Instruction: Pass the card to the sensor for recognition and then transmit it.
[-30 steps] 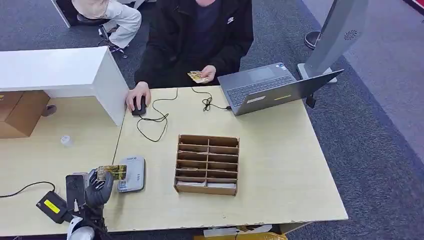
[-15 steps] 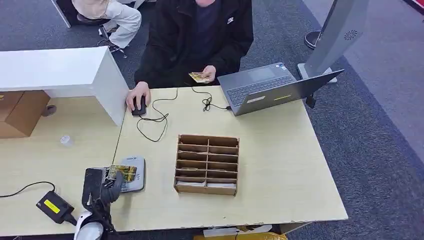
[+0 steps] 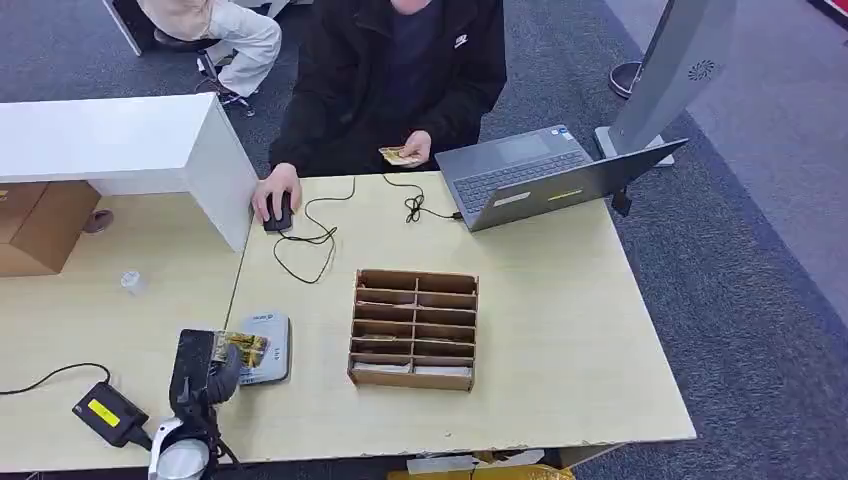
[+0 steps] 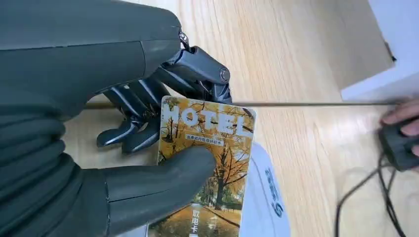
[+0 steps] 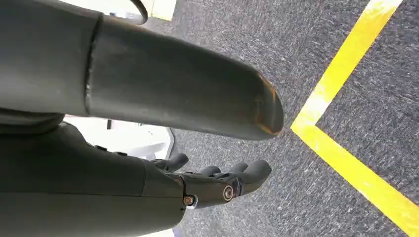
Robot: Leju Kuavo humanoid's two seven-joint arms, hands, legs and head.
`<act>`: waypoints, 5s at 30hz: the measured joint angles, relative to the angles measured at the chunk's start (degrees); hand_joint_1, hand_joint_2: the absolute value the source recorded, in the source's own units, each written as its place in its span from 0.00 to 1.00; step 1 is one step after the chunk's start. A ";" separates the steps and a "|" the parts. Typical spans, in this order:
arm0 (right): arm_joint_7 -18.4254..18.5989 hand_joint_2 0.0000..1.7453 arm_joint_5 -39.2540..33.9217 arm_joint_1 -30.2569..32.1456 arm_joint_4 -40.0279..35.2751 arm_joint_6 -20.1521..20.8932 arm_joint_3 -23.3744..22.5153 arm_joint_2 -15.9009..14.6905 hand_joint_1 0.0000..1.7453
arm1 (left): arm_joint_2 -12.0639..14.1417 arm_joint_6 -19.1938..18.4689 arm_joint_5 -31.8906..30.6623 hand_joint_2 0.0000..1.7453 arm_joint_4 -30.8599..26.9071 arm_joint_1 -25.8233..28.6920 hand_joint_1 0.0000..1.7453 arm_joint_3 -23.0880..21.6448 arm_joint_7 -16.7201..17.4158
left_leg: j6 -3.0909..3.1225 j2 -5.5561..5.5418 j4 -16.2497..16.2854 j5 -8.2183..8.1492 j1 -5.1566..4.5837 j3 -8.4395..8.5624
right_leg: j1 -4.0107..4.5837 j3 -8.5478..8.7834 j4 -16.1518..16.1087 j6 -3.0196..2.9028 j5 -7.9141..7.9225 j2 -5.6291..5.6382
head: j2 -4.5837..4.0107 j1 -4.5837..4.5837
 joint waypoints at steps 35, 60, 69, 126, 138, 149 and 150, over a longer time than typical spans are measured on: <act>-0.63 0.00 0.04 0.01 0.00 0.00 0.00 0.00 0.00 | 2.78 -2.87 -7.29 1.00 -2.10 -3.48 1.00 -6.60 -0.88 | 0.00 0.00 0.00 0.01 0.00 0.08 | 0.00 0.09 0.00 0.00 0.00 -0.01 | 0.00 0.00; -1.14 0.00 0.24 -0.92 0.00 0.70 3.76 0.00 0.00 | 13.51 17.36 -67.93 1.00 -0.85 -23.98 1.00 -31.26 16.53 | -0.05 0.00 0.02 0.09 0.00 0.11 | 0.00 0.08 0.03 -0.06 0.08 0.02 | 0.00 0.00; -0.96 0.00 0.07 -1.36 0.00 0.76 4.63 0.00 0.00 | 13.40 19.28 -68.52 1.00 8.66 -29.91 1.00 -40.54 19.01 | -0.05 0.01 0.02 0.08 0.00 0.10 | 0.00 0.06 0.03 -0.06 0.08 0.04 | 0.00 0.00; -0.98 0.00 -3.32 -0.27 0.00 -0.59 3.17 0.00 0.00 | 13.33 12.55 -49.47 1.00 -15.21 -19.59 0.00 -42.40 11.39 | -0.01 0.00 0.02 0.05 -0.01 0.09 | 0.00 0.10 0.03 -0.03 0.03 0.05 | 0.00 0.00; -1.14 0.00 -4.00 -0.15 0.00 -0.78 2.10 0.00 0.00 | 15.65 4.23 -35.25 1.00 -23.43 -12.43 0.00 -45.97 3.32 | 0.00 0.01 0.02 0.00 -0.01 0.08 | 0.00 0.08 0.01 -0.02 -0.01 0.05 | 0.00 0.00; -1.46 0.00 -2.60 -0.21 0.00 -0.42 2.05 0.00 0.00 | 15.34 -8.26 -33.37 1.00 -21.45 -15.35 0.00 -52.32 4.17 | 0.02 0.01 0.03 0.02 -0.01 0.11 | -0.01 0.10 0.01 -0.02 0.03 0.05 | 0.00 0.00; -1.53 0.00 -2.49 -0.22 0.00 -0.44 2.05 0.00 0.00 | 15.25 -8.61 -33.54 1.00 -21.02 -15.58 0.00 -52.65 4.45 | 0.02 0.01 0.03 0.02 -0.01 0.11 | -0.01 0.10 0.01 -0.02 0.03 0.05 | 0.00 0.00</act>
